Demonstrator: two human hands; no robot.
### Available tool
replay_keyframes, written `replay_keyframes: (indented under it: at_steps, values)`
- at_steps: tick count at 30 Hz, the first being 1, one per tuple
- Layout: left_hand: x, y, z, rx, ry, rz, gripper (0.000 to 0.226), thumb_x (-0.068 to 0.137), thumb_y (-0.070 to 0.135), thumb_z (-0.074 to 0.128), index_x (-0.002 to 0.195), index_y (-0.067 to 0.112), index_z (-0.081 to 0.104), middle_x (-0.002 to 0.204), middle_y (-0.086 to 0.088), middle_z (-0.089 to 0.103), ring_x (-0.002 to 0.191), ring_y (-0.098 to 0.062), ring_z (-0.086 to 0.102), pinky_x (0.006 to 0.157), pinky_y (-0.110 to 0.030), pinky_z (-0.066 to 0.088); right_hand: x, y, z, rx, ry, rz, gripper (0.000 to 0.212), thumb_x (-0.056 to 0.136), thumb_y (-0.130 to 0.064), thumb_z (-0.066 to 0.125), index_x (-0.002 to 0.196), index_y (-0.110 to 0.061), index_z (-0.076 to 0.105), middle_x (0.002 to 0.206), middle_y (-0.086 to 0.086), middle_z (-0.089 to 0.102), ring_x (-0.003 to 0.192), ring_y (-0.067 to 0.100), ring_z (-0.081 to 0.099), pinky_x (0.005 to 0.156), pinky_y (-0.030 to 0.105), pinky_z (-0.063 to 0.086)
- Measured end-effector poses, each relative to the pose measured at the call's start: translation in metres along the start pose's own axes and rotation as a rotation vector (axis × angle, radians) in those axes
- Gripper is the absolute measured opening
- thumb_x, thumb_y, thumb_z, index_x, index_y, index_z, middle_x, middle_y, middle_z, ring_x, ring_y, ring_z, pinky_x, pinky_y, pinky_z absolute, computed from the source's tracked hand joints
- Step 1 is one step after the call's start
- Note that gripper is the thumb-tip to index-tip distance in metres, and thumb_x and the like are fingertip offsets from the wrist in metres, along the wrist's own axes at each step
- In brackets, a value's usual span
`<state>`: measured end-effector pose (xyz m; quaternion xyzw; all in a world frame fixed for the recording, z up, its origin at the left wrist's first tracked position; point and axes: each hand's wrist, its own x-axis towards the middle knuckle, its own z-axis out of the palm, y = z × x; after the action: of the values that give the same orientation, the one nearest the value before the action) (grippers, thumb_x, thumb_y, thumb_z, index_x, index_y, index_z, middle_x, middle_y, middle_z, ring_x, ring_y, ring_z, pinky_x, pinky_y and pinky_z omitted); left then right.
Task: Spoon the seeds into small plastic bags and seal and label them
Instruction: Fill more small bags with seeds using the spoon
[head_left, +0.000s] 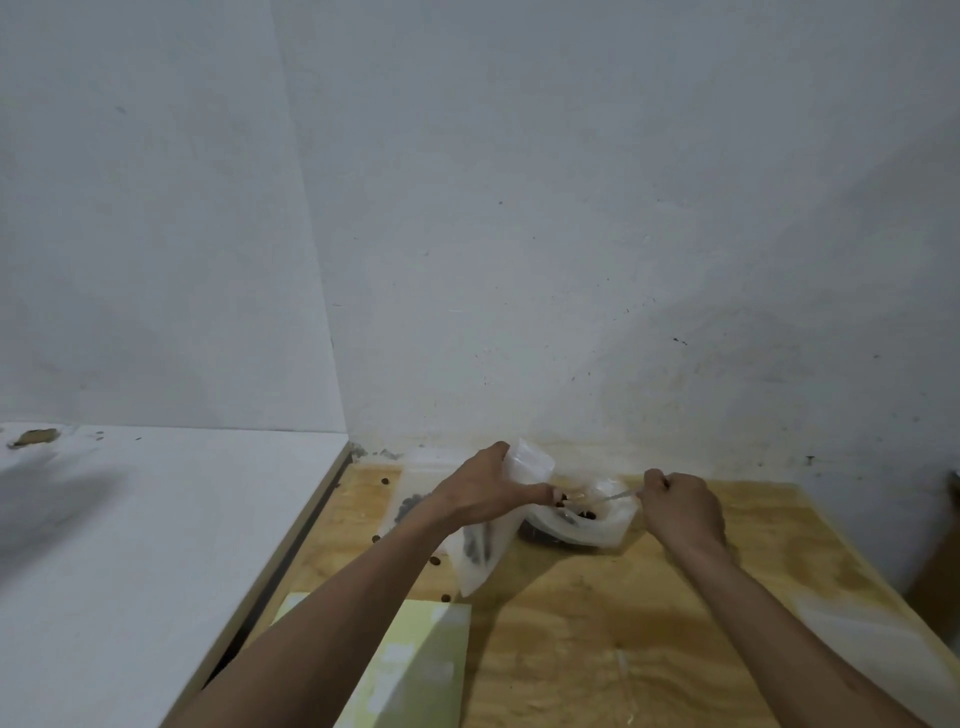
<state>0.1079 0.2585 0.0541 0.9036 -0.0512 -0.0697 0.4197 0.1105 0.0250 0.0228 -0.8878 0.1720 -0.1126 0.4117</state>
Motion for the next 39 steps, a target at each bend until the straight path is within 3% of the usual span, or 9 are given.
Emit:
replay_keyframes:
  at_steps: [6,12,15,18,25,28,31,35,39]
  values:
    - [-0.003,-0.009,-0.011,-0.093,0.082,0.020,0.079,0.077,0.058,0.080,0.137,0.019,0.048,0.130,0.006,0.056,0.113,-0.013,0.055,0.097,-0.035,0.050,0.010,-0.009,-0.032,0.085,0.049,-0.042,0.045,0.099,-0.026,0.041,0.087,0.002,0.074,0.077,0.020,0.071,0.074,0.037,0.065,0.065,0.035,0.050]
    - [-0.005,-0.006,-0.006,-0.047,0.118,0.042,0.087,0.080,0.057,0.077,0.145,0.013,0.040,0.129,0.006,0.046,0.115,-0.014,0.046,0.087,-0.031,0.041,0.007,-0.039,-0.061,0.202,0.054,-0.090,0.038,0.096,-0.025,0.045,0.071,-0.011,0.070,0.071,0.011,0.071,0.072,0.037,0.067,0.073,0.048,0.057]
    - [-0.002,-0.005,-0.002,-0.018,0.109,0.049,0.067,0.077,0.058,0.078,0.122,0.017,0.050,0.107,0.007,0.054,0.094,-0.010,0.052,0.073,-0.028,0.043,0.007,-0.056,-0.065,0.187,0.048,-0.155,0.040,0.095,-0.026,0.045,0.073,-0.004,0.071,0.067,0.011,0.071,0.072,0.038,0.068,0.075,0.051,0.057]
    - [-0.002,-0.004,0.002,-0.050,0.112,0.051,0.051,0.076,0.055,0.082,0.094,0.021,0.048,0.083,0.009,0.045,0.072,-0.008,0.043,0.062,-0.025,0.032,0.002,-0.069,-0.064,0.135,0.032,-0.306,0.039,0.098,-0.025,0.044,0.082,-0.001,0.069,0.077,0.016,0.071,0.074,0.039,0.068,0.072,0.048,0.056]
    - [-0.004,0.000,-0.001,-0.133,0.136,0.053,0.045,0.079,0.048,0.082,0.092,0.025,0.046,0.082,0.013,0.045,0.071,-0.003,0.044,0.059,-0.020,0.031,-0.006,-0.072,-0.057,0.015,0.229,-0.598,0.031,0.105,-0.026,0.042,0.088,-0.012,0.065,0.076,0.006,0.068,0.060,0.026,0.058,0.056,0.039,0.048]
    - [-0.009,-0.003,-0.005,-0.228,0.176,0.050,0.053,0.078,0.054,0.081,0.108,0.023,0.050,0.095,0.015,0.055,0.084,0.001,0.053,0.064,-0.018,0.037,-0.003,-0.055,-0.054,-0.038,0.275,-0.657,0.029,0.106,-0.025,0.042,0.092,-0.012,0.064,0.080,0.004,0.066,0.060,0.020,0.057,0.051,0.033,0.043]
    - [-0.011,-0.004,-0.009,-0.377,0.246,0.023,0.067,0.073,0.059,0.083,0.121,0.022,0.055,0.112,0.004,0.064,0.097,-0.008,0.062,0.070,-0.023,0.046,-0.009,-0.025,-0.043,-0.213,0.161,-0.822,0.019,0.105,-0.023,0.047,0.096,-0.021,0.063,0.087,-0.004,0.061,0.061,0.011,0.056,0.050,0.027,0.041]
    - [-0.011,0.002,-0.013,-0.519,0.268,0.006,0.070,0.075,0.057,0.081,0.126,0.020,0.052,0.116,0.005,0.060,0.100,-0.008,0.057,0.073,-0.026,0.044,-0.021,0.016,-0.028,-0.594,0.075,-1.180,0.011,0.093,-0.018,0.070,0.103,-0.023,0.068,0.086,-0.005,0.057,0.035,0.018,0.043,0.029,0.027,0.033]
    - [-0.013,0.005,-0.016,-0.607,0.253,0.014,0.101,0.063,0.073,0.079,0.141,0.018,0.047,0.136,0.001,0.055,0.122,-0.022,0.053,0.099,-0.043,0.045,-0.031,0.028,-0.026,-0.588,0.068,-1.322,0.020,0.096,-0.034,0.055,0.102,-0.025,0.071,0.086,-0.006,0.062,0.037,0.018,0.044,0.034,0.023,0.025]
